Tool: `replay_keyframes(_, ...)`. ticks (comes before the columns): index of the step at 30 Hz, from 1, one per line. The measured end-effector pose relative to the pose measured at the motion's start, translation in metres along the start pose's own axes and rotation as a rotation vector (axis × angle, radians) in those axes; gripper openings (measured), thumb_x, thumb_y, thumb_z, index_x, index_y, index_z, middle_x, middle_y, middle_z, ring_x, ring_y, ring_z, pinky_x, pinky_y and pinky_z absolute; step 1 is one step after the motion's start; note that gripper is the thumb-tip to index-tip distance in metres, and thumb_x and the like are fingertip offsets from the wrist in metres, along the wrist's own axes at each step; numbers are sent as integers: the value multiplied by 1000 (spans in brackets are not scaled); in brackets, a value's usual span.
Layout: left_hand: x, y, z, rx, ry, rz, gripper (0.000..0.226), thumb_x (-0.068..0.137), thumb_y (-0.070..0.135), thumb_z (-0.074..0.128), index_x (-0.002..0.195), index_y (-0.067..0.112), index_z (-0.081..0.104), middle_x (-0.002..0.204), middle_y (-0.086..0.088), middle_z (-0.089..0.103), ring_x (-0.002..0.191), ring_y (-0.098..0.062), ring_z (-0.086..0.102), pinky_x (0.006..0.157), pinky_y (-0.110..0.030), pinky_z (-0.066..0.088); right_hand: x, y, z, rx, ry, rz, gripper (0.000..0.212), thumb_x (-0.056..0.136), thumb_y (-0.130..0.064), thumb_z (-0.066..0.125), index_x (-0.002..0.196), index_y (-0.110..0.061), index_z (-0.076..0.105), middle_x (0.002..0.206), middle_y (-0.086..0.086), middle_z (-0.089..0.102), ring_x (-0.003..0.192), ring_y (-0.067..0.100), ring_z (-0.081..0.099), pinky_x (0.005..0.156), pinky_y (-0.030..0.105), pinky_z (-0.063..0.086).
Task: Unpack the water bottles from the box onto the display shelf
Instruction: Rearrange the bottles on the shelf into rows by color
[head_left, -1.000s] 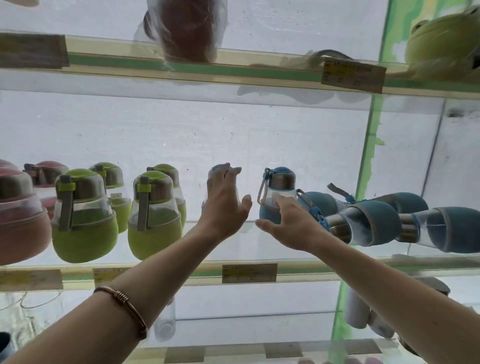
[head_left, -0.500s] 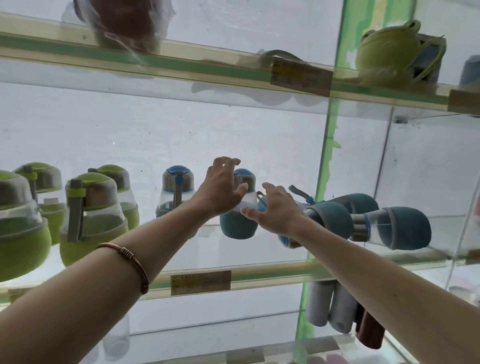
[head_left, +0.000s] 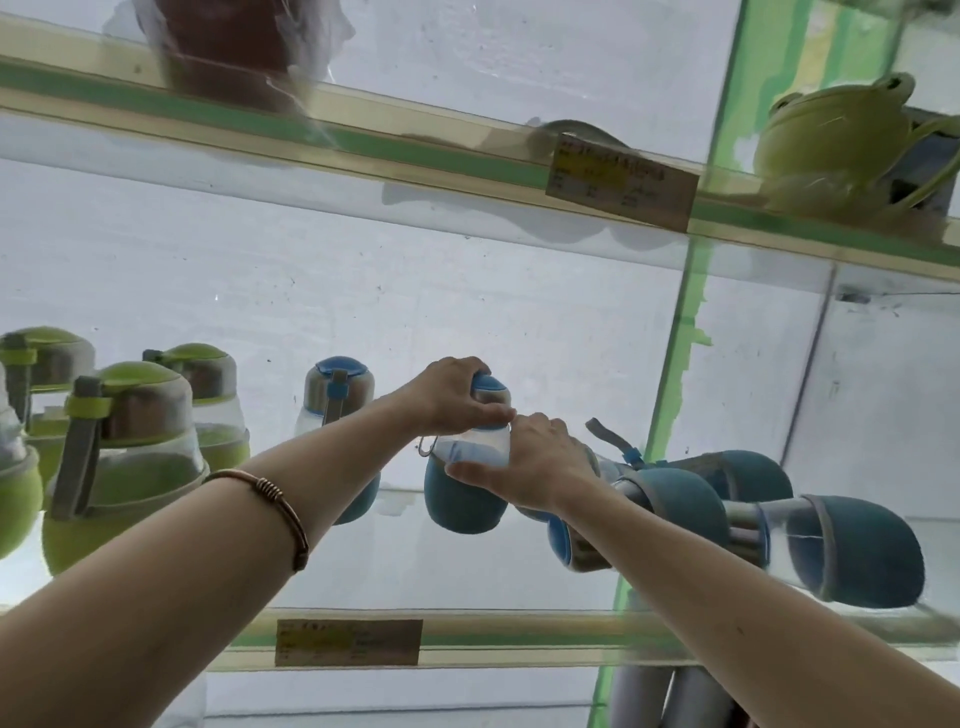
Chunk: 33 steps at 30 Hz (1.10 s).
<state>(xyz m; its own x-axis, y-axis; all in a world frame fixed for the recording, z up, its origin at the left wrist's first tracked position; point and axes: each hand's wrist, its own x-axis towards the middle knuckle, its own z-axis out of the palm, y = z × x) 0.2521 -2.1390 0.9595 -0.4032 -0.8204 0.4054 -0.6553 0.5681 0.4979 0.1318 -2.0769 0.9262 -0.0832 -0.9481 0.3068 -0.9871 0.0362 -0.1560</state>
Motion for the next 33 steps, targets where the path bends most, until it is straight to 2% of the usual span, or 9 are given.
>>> replay_keyframes(6,-5,-3,-1,-90,70,2,56,76,44,74,123,18,57,113,3,60,98,-13,56,79,-22,40,9,2,11,57,42,-28,80,74,-77,51,125,-16,47,119,5,59,113,27,48,95,38,36)
replay_keyframes(10,-16,-5,-9,-152,208,27,49,78,45,71,118,19,60,107,4,62,96,-12,57,65,-14,40,5,3,13,132,80,-63,88,65,-84,51,122,-17,47,117,3,58,114,26,48,105,43,30)
replay_keyframes(14,-29,5,-28,-215,306,56,50,78,45,71,118,16,61,101,7,60,91,-9,56,62,-8,38,-6,2,9,177,203,-112,101,60,-82,60,133,-18,35,135,4,39,125,24,34,110,44,24)
replay_keyframes(17,-41,14,-38,-203,334,101,55,76,45,73,119,14,61,106,4,61,94,-11,56,67,-12,42,-15,-3,8,223,266,-125,110,55,-83,61,139,-19,28,144,4,22,132,25,23,112,45,25)
replay_keyframes(23,-72,18,-54,-165,422,108,60,72,49,74,119,14,62,116,0,65,95,-10,55,68,-14,40,-41,-21,6,317,291,-173,96,60,-75,68,133,-22,35,123,0,44,110,16,43,89,31,42)
replay_keyframes(25,-83,15,-60,-200,448,81,61,69,51,76,117,15,64,114,2,65,94,-10,57,63,-10,39,-47,-29,7,392,275,-182,93,61,-72,70,132,-22,35,119,-2,47,104,13,48,81,27,46)
replay_keyframes(27,-93,11,-63,-242,446,59,62,66,53,77,114,17,64,109,4,64,93,-11,59,66,-12,44,-50,-38,13,456,300,-203,90,60,-69,73,129,-23,39,117,-4,50,101,11,50,76,23,46)
replay_keyframes(30,-107,1,-66,-294,397,25,65,63,55,78,115,19,61,109,5,63,95,-13,61,76,-23,50,-55,-47,22,499,352,-233,85,59,-64,77,125,-22,43,113,-3,53,97,10,50,74,21,45)
replay_keyframes(33,-118,-9,-71,-320,356,-15,73,66,52,77,125,18,52,107,7,56,96,-12,57,79,-24,49,-59,-53,25,476,372,-264,81,61,-60,79,124,-21,46,111,-4,54,95,10,50,72,20,45)
